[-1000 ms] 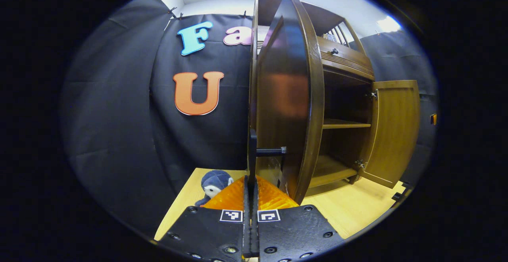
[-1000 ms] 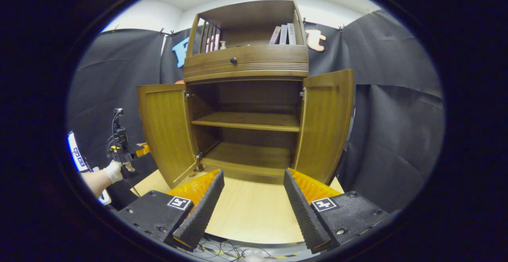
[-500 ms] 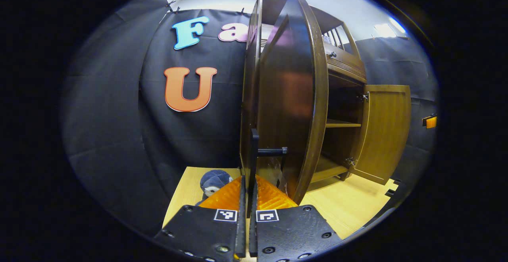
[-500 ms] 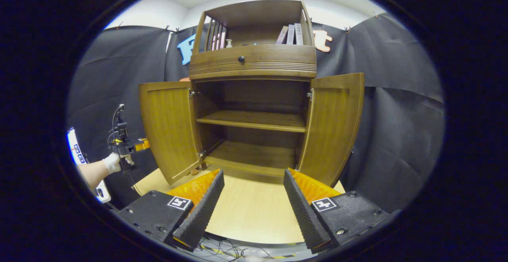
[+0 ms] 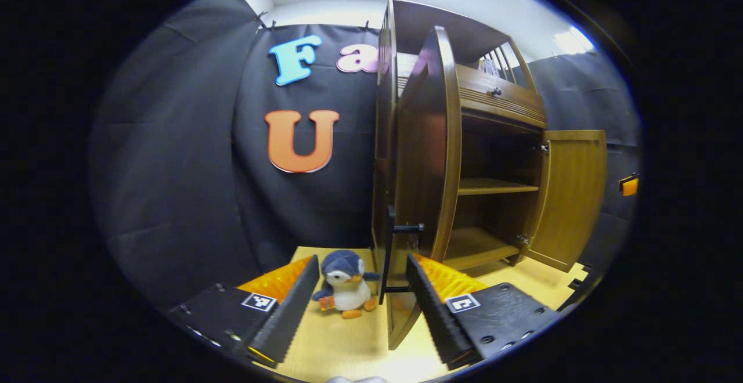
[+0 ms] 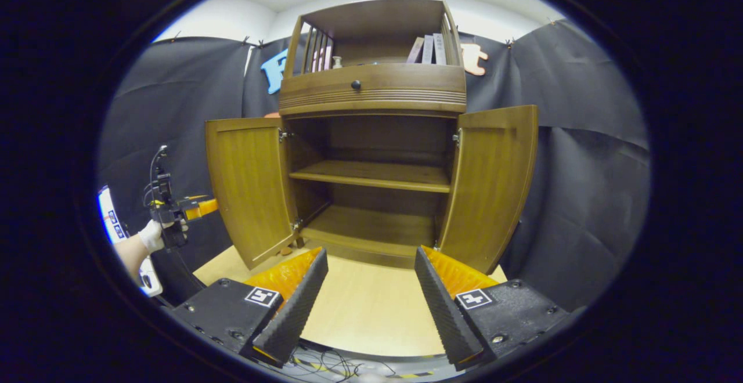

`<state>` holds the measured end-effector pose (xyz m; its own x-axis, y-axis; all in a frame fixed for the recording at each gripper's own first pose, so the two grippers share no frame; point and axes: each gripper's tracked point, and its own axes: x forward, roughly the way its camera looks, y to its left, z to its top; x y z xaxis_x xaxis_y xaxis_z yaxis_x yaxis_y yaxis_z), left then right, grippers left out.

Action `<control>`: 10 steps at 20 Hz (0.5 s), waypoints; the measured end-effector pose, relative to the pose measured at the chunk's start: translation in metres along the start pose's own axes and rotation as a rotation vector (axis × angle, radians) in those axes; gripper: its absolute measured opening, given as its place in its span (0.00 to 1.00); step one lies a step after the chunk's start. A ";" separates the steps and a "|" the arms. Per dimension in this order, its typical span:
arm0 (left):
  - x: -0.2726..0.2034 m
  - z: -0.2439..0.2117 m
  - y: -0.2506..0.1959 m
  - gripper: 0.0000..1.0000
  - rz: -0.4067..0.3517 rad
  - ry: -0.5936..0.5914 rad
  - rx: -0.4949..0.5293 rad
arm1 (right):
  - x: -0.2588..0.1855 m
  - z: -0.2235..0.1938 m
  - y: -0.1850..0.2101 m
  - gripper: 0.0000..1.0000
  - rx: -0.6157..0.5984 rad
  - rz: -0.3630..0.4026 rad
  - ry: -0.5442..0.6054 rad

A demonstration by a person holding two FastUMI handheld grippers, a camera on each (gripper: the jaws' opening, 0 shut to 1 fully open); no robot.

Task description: Open the right door of the double-door shoe cabinet with the right hand, and open the left door with the left hand.

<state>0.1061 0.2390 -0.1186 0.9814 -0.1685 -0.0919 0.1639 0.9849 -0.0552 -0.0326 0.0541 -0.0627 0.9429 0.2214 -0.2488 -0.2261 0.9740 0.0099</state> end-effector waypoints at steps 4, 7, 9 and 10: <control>-0.028 0.046 -0.011 0.95 0.097 -0.081 0.033 | 0.003 0.009 -0.001 1.00 0.016 -0.008 -0.033; -0.036 0.059 -0.029 0.95 0.133 -0.045 0.012 | 0.001 0.020 -0.004 0.96 0.012 -0.022 -0.074; -0.042 0.065 -0.047 0.95 0.149 -0.002 -0.007 | 0.002 0.027 -0.007 0.96 0.015 -0.031 -0.097; -0.048 0.071 -0.053 0.95 0.167 0.004 -0.002 | 0.001 0.029 -0.008 0.96 0.019 -0.037 -0.106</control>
<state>0.0574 0.1978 -0.0411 0.9946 -0.0023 -0.1037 -0.0019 0.9992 -0.0408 -0.0228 0.0473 -0.0349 0.9713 0.1880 -0.1459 -0.1868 0.9822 0.0217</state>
